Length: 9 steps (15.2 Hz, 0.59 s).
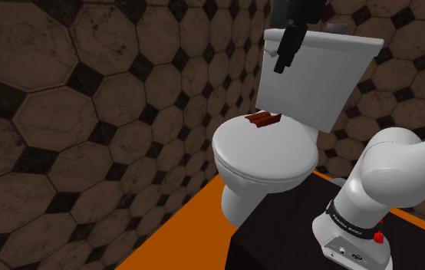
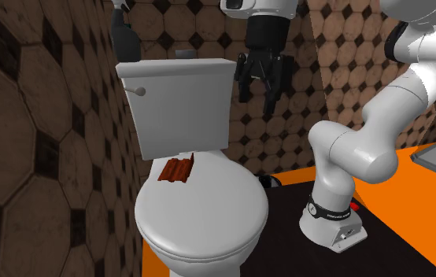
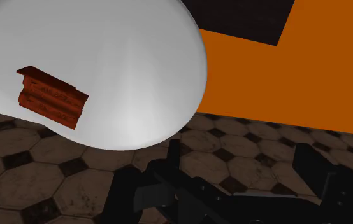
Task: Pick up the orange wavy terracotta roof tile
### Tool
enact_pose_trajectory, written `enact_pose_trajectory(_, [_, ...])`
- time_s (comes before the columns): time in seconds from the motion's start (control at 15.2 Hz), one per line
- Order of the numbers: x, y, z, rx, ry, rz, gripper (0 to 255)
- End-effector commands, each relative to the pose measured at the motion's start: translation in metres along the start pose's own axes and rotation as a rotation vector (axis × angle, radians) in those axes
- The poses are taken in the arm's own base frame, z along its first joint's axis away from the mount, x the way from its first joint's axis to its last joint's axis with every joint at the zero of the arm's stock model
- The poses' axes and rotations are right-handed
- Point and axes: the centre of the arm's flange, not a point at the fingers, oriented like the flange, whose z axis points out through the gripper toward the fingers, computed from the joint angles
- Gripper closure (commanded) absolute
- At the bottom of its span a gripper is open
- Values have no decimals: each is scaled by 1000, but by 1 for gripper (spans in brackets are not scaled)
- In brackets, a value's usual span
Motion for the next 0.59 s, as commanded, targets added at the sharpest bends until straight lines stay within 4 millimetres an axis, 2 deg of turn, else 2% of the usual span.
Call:
enact_pose_trajectory(0.0, [0, 0, 0, 0, 0, 0, 0])
enact_pose_trajectory(0.53, [-15, 78, 66, -1, -36, -240, 0])
